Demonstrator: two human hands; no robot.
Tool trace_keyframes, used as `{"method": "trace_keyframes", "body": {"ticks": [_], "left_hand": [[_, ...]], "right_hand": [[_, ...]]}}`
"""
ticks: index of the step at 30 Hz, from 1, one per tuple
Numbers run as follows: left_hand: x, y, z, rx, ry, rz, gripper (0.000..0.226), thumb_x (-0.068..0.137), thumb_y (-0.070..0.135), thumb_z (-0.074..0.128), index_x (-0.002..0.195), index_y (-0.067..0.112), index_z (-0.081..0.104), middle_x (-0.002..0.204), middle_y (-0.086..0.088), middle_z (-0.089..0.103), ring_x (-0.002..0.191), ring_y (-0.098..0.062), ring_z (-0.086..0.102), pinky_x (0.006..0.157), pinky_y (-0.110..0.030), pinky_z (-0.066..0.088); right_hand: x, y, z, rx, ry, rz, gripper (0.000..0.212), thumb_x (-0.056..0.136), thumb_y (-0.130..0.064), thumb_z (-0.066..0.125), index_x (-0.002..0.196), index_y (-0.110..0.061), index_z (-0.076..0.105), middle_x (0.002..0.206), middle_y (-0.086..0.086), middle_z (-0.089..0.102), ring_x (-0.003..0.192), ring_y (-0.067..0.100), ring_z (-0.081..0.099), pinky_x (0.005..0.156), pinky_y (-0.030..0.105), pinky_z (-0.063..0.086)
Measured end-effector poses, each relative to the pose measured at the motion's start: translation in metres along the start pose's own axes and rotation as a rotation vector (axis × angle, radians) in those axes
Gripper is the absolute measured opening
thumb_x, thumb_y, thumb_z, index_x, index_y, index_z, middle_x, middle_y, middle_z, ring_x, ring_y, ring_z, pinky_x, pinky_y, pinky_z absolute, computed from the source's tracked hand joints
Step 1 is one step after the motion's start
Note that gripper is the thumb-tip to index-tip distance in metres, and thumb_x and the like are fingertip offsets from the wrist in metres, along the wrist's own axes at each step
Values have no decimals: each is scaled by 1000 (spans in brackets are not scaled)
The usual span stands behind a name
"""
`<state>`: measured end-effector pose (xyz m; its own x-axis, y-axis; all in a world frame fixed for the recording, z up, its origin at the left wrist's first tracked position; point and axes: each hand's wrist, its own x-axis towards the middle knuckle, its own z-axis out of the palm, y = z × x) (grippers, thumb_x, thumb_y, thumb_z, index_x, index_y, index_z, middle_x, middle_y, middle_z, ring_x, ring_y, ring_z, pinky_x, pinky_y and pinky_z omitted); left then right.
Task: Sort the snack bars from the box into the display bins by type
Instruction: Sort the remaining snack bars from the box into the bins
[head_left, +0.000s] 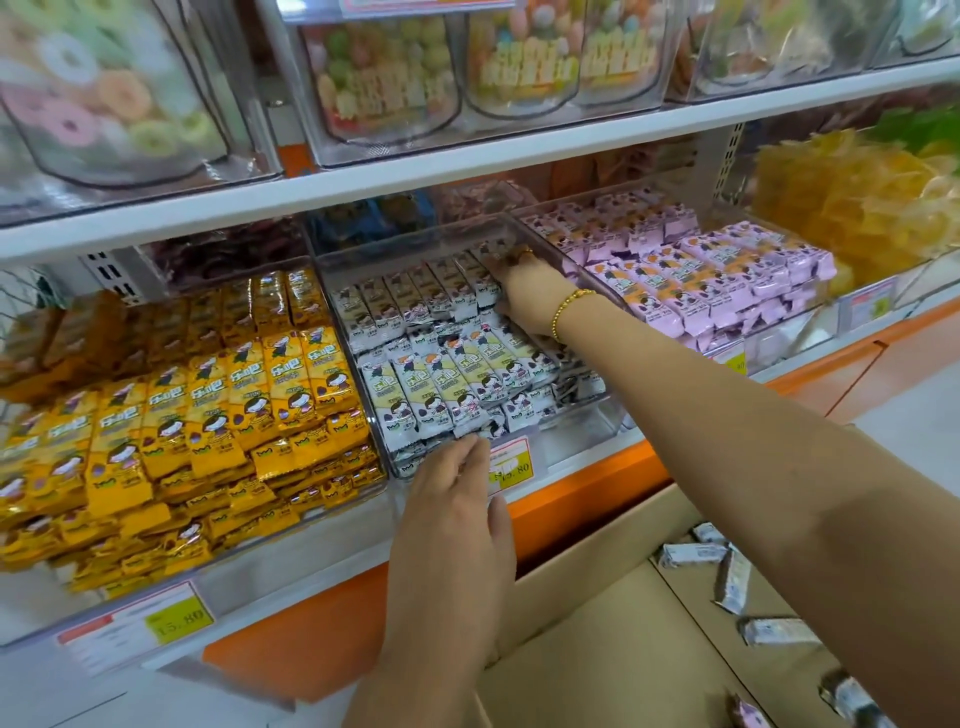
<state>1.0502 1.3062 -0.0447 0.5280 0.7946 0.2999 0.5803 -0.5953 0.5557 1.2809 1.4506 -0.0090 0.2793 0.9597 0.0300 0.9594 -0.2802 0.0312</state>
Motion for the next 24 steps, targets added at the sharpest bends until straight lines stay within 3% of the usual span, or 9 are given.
{"method": "trace_keyframes", "body": {"ticks": [4,6,8,9,12,15,17,19,24], "left_hand": [[1,3,5,-24,48,41,44,94,20,55,137,21,49,136,11,46,126,-1,36,94,3,13],[-5,8,14,-88,75,128,30,91,18,58,121,20,62,118,10,57,110,0,46,89,5,22],[-17,12,31,-151,39,175,11,92,21,59,99,21,66,97,10,62,89,-2,53,79,-8,39],[-25,11,43,-166,-1,168,8,92,23,58,91,20,66,88,10,62,80,-3,55,72,-16,43],[-63,0,84,-78,-204,64,20,95,33,50,82,23,60,78,8,63,71,-9,58,62,-29,47],[-112,-12,113,10,-446,-4,18,97,34,47,85,24,57,80,9,60,70,-4,55,56,-12,36],[-144,-20,126,38,-570,22,12,96,32,50,95,23,58,88,10,58,74,-2,52,56,-10,36],[-170,-28,132,58,-679,74,9,95,33,52,99,27,57,92,15,54,78,2,51,59,-8,37],[-195,-52,136,182,-739,217,15,91,29,60,101,18,64,94,4,61,90,-16,57,73,-24,39]], "right_hand": [[-39,6,-17,83,-30,-44,55,96,-20,52,146,-13,30,142,24,36,123,38,46,98,39,41],[-80,15,-27,98,113,-85,40,96,-24,52,133,-11,49,136,20,45,114,34,53,85,34,43],[-128,27,-27,145,268,-139,24,95,-27,52,101,-6,64,102,14,63,90,29,59,67,30,36],[-153,33,-22,196,268,-154,26,95,-28,53,87,-5,64,81,10,63,75,26,55,61,31,32],[-223,61,20,294,19,-134,31,93,-29,57,69,-11,55,59,-1,48,56,14,41,54,30,22],[-284,102,92,301,-298,31,28,91,-28,55,70,-10,57,68,5,60,62,17,53,58,28,36],[-325,128,137,272,-510,160,25,92,-24,54,86,-3,66,86,14,67,79,27,61,71,35,47],[-364,150,167,267,-659,292,24,92,-22,53,104,-4,65,104,11,65,98,27,60,85,32,46],[-425,228,246,309,-827,648,43,87,-38,59,121,-13,61,125,10,60,113,26,56,95,34,46]]}}
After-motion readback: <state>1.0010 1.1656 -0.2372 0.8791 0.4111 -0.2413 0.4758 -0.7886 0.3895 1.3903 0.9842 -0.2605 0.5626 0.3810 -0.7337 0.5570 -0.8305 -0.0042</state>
